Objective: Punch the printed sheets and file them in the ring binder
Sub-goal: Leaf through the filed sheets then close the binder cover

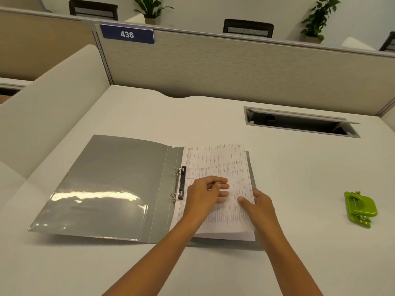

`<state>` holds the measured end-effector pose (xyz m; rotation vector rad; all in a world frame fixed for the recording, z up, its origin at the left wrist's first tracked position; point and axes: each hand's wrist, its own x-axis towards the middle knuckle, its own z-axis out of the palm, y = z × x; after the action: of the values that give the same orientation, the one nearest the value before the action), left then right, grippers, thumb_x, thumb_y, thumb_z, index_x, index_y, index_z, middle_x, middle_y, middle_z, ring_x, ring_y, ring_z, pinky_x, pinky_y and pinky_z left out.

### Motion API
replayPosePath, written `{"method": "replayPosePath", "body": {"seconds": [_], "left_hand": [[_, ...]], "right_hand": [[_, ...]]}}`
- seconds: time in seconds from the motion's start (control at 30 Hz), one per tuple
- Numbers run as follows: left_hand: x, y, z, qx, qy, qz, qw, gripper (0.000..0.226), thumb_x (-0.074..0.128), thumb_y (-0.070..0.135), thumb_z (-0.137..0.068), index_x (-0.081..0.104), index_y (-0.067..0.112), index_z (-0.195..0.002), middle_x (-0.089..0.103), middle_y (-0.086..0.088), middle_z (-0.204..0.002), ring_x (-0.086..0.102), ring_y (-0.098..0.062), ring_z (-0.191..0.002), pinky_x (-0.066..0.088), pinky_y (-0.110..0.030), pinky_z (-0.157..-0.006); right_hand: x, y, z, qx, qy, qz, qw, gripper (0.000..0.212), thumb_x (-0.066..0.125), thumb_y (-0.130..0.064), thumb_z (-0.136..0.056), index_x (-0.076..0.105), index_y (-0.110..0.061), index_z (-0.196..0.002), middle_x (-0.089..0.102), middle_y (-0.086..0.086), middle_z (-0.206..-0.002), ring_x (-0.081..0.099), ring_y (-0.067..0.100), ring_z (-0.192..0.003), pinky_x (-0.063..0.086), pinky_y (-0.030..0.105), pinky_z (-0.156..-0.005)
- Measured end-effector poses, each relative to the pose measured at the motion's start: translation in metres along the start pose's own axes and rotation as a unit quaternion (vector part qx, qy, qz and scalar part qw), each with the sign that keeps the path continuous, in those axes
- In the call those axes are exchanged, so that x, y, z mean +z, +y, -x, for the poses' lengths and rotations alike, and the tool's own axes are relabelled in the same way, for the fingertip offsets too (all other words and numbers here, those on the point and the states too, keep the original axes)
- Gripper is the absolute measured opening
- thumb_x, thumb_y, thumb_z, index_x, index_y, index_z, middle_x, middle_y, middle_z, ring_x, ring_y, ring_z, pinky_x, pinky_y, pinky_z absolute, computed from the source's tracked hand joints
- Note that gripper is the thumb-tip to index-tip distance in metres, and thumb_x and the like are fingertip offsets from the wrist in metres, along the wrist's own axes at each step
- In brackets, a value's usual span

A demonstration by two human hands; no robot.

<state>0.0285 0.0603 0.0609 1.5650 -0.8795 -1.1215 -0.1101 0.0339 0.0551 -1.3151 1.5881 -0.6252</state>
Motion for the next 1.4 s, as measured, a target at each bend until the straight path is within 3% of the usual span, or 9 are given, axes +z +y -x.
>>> {"method": "replayPosePath", "body": {"seconds": [0.27,0.5,0.6,0.67,0.77,0.93,1.03,1.17,1.4], "left_hand": [[-0.058,0.027,-0.017,-0.024,0.015,0.037,0.999,0.029,0.055,0.025,-0.095,0.065,0.012,-0.118,0.072,0.0,-0.108,0.071,-0.014,-0.092,0.059,-0.031,-0.079],[-0.095,0.065,-0.019,-0.071,0.005,0.0,0.997,0.054,0.06,0.059,-0.082,0.065,0.016,-0.115,0.071,0.0,-0.107,0.074,-0.019,-0.083,0.06,-0.03,-0.063],[-0.113,0.065,-0.02,-0.064,0.052,-0.05,0.995,0.033,0.064,0.035,-0.088,0.067,0.008,-0.107,0.072,-0.011,-0.102,0.073,-0.024,-0.079,0.059,-0.026,-0.059],[-0.128,0.063,-0.023,-0.073,0.077,-0.064,0.992,0.017,0.058,0.018,-0.093,0.066,0.004,-0.092,0.071,-0.015,-0.097,0.07,-0.024,-0.077,0.059,-0.025,-0.057],[-0.156,0.057,-0.028,-0.112,0.105,-0.087,0.984,0.016,0.059,0.016,-0.092,0.064,0.004,-0.082,0.068,-0.016,-0.09,0.064,-0.023,-0.069,0.051,-0.028,-0.061],[-0.193,0.051,-0.038,-0.158,0.096,-0.085,0.979,0.011,0.061,0.013,-0.091,0.064,0.002,-0.09,0.067,-0.011,-0.087,0.064,-0.02,-0.069,0.05,-0.028,-0.064],[-0.203,0.044,-0.041,-0.176,0.091,-0.074,0.977,0.01,0.06,0.011,-0.091,0.064,0.003,-0.085,0.068,-0.009,-0.082,0.067,-0.012,-0.054,0.052,-0.026,-0.061],[-0.21,0.031,-0.043,-0.188,0.093,-0.055,0.976,0.01,0.061,0.01,-0.091,0.063,0.004,-0.084,0.068,-0.008,-0.081,0.067,-0.013,-0.057,0.052,-0.027,-0.059],[-0.213,0.018,-0.043,-0.173,0.082,-0.026,0.981,0.012,0.061,0.011,-0.091,0.066,0.002,-0.085,0.07,-0.007,-0.078,0.068,-0.014,-0.058,0.052,-0.03,-0.066]], "right_hand": [[-0.003,-0.049,0.007,-0.098,-0.027,0.017,0.995,0.031,0.064,-0.029,-0.087,0.058,-0.025,-0.117,0.065,-0.004,-0.112,0.067,0.019,-0.09,0.058,0.035,-0.078],[0.052,-0.096,0.033,-0.222,-0.13,0.037,0.966,0.028,0.055,-0.02,-0.091,0.064,-0.023,-0.117,0.07,-0.006,-0.102,0.066,0.006,-0.086,0.052,0.015,-0.067],[0.071,-0.102,0.045,-0.239,-0.179,0.04,0.954,0.029,0.051,-0.026,-0.095,0.062,-0.022,-0.121,0.068,-0.005,-0.111,0.064,0.008,-0.098,0.049,0.014,-0.08],[0.079,-0.099,0.048,-0.228,-0.209,0.041,0.95,0.032,0.049,-0.035,-0.095,0.061,-0.023,-0.122,0.066,-0.006,-0.118,0.061,0.009,-0.106,0.048,0.02,-0.091],[0.079,-0.082,0.044,-0.187,-0.227,0.028,0.955,0.041,0.039,-0.048,-0.096,0.065,-0.024,-0.115,0.066,-0.008,-0.117,0.061,0.01,-0.108,0.048,0.025,-0.096],[0.064,-0.039,0.025,-0.18,-0.118,0.15,0.965,0.026,0.047,-0.031,-0.097,0.063,-0.021,-0.114,0.067,-0.008,-0.107,0.059,0.0,-0.091,0.041,0.002,-0.075],[0.055,-0.005,0.013,-0.118,-0.026,0.255,0.959,0.032,0.051,-0.025,-0.095,0.052,-0.017,-0.126,0.057,0.002,-0.124,0.052,0.015,-0.113,0.042,0.02,-0.091],[0.043,0.021,0.007,0.019,0.042,0.485,0.873,0.054,0.052,-0.044,-0.091,0.038,-0.009,-0.128,0.044,0.013,-0.129,0.046,0.026,-0.115,0.041,0.03,-0.096],[0.037,0.029,-0.002,0.103,0.057,0.46,0.88,0.058,0.062,-0.044,-0.084,0.035,-0.01,-0.121,0.048,0.013,-0.125,0.047,0.029,-0.115,0.04,0.038,-0.096]]}}
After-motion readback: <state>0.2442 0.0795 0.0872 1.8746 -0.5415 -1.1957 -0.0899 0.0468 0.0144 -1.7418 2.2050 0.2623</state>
